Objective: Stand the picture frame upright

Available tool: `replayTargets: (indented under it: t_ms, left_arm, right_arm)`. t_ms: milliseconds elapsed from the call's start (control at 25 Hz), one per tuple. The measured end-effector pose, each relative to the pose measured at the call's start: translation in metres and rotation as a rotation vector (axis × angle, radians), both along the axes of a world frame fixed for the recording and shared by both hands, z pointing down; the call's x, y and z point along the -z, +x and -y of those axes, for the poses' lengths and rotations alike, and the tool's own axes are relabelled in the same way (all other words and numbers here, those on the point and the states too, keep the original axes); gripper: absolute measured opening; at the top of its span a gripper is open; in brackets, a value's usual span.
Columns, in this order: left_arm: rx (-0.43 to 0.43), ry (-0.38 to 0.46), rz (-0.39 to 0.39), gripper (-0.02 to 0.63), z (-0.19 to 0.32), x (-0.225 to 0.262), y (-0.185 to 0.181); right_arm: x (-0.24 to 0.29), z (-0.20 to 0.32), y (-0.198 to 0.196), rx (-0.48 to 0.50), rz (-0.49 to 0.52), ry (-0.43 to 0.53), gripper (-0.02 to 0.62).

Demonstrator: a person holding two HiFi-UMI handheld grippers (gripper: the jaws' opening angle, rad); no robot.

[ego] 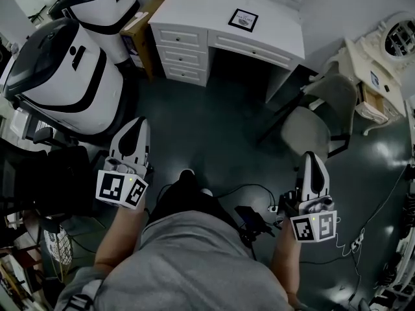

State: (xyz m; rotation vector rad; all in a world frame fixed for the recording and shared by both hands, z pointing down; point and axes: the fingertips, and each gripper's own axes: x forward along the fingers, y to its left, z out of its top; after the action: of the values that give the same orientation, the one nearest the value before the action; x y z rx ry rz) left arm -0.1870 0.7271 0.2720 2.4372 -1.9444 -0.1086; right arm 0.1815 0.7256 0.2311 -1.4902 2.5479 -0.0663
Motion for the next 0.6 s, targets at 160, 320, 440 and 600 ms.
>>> replayTargets:
  t_ms: [160, 320, 440, 600]
  left_arm:
    - [0.000, 0.001, 0.000, 0.006, 0.006, -0.001, 0.003]
    - [-0.008, 0.000, -0.008, 0.006, 0.017, -0.003, 0.007]
    - [-0.013, 0.002, -0.009, 0.006, 0.029, -0.004, 0.007]
    - [-0.018, -0.004, -0.013, 0.006, 0.051, -0.008, 0.001]
  right_arm:
    - [-0.002, 0.005, 0.001, 0.003, -0.001, -0.004, 0.026]
    - [-0.003, 0.014, 0.004, -0.005, -0.005, -0.008, 0.026]
    - [-0.004, 0.026, 0.003, -0.007, -0.010, -0.012, 0.026]
    - [-0.006, 0.044, -0.002, -0.017, -0.014, -0.018, 0.026]
